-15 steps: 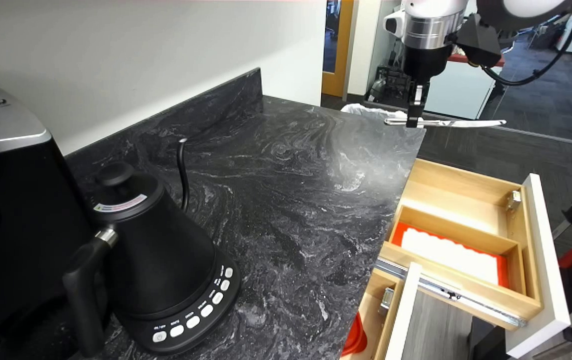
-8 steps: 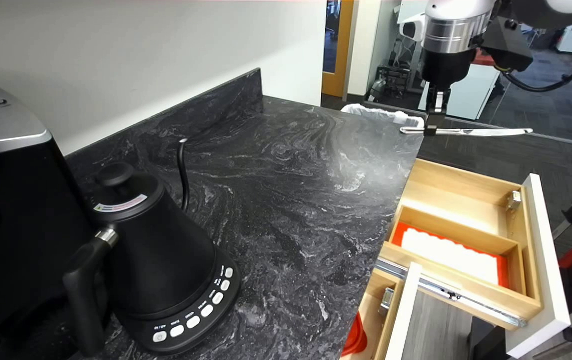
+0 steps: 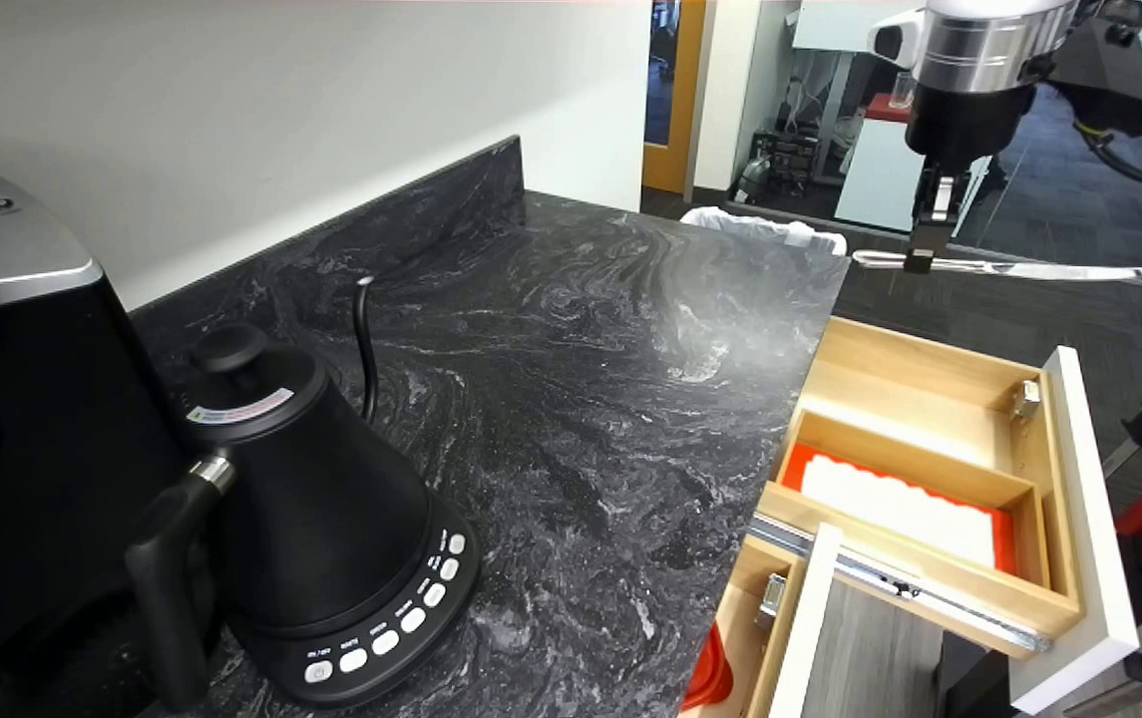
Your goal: Get the knife that is on top of the cabinet and place it in the box that is in the open file cabinet
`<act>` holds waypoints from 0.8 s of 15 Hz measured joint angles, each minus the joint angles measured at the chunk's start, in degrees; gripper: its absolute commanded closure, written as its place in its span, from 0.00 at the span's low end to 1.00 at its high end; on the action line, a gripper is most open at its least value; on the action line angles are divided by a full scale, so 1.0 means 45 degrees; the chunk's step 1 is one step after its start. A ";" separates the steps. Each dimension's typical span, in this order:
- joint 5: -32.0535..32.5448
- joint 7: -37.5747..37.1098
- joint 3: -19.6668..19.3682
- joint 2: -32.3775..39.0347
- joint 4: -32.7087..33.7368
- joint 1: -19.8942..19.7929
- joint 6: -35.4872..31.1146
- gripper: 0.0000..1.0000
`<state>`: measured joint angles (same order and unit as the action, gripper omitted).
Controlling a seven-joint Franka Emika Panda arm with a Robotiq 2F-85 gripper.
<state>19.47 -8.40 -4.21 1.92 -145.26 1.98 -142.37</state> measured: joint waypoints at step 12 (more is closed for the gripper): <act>-0.0583 0.0090 0.0861 0.0601 -0.1095 0.0031 -0.0410 0.94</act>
<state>16.85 -8.00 -0.33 4.62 -150.18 2.12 -144.22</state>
